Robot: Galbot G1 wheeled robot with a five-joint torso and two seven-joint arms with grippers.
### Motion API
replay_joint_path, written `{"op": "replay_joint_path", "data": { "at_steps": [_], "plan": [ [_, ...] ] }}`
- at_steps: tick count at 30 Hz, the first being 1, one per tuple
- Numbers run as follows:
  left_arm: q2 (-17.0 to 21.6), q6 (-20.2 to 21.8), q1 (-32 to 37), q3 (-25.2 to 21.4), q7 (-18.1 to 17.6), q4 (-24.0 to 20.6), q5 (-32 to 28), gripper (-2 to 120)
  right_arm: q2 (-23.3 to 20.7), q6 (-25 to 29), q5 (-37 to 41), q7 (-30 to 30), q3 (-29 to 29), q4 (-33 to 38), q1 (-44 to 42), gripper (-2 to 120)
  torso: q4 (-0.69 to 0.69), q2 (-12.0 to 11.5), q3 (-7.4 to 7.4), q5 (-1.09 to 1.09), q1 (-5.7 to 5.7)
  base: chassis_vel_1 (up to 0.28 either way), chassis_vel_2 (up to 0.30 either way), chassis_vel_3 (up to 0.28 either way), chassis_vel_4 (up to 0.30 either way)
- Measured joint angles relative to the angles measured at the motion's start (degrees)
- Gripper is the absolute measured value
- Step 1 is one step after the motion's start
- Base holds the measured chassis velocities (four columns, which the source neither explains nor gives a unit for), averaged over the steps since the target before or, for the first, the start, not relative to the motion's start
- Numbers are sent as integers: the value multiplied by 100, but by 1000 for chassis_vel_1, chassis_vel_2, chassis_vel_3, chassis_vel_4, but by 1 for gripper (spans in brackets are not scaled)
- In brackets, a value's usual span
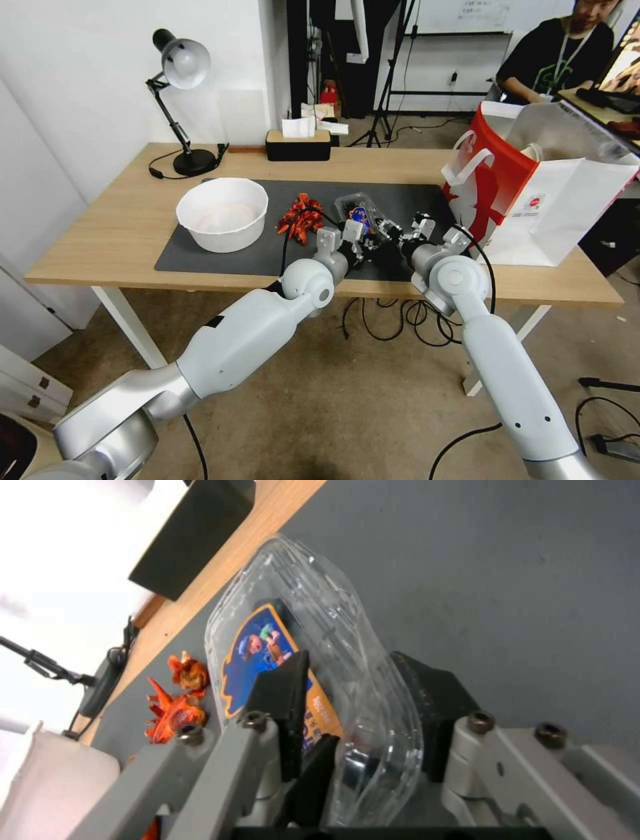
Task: Close the disposable takeout box, then place it into the delivery bag.
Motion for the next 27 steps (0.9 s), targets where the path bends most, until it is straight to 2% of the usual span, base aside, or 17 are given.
{"op": "replay_joint_path", "data": {
  "at_steps": [3, 9, 12, 24, 26, 27],
  "plan": [
    [1, -2, 1, 0, 2, 3, 2, 0, 0, -21, 0, 0, 6, 5, -13, 28, 0, 0, 0, 0, 0, 0, 0, 0, 0],
    [6, -18, 7, -2, 8, 7, 12, 0, -31, -77, -1, 1, 9, 41, -76, 10, 0, 0, 1, 1, 0, 0, 0, 0, 0],
    [7, -18, 9, -2, 8, 5, 16, 0, -38, -88, -2, 0, 9, 51, -94, 6, 0, 0, 1, 1, 0, 0, 0, 0, 0],
    [-1, -17, 1, -84, 6, -11, 11, 0, -60, -99, -18, -55, -9, 123, -161, 6, -1, 0, 1, 0, 1, 0, 0, 0, 0],
    [-7, -9, -4, -109, 0, -22, 4, 0, -61, -113, -17, -72, -28, 129, -167, 6, 0, -1, 2, 6, 1, 0, 0, 0, 0],
    [-12, 2, -6, -143, -3, -33, -7, 0, -67, -116, -17, -84, -28, 130, -169, 5, 1, -1, 2, 0, 2, 0, 0, 0, 0]
  ]
}}
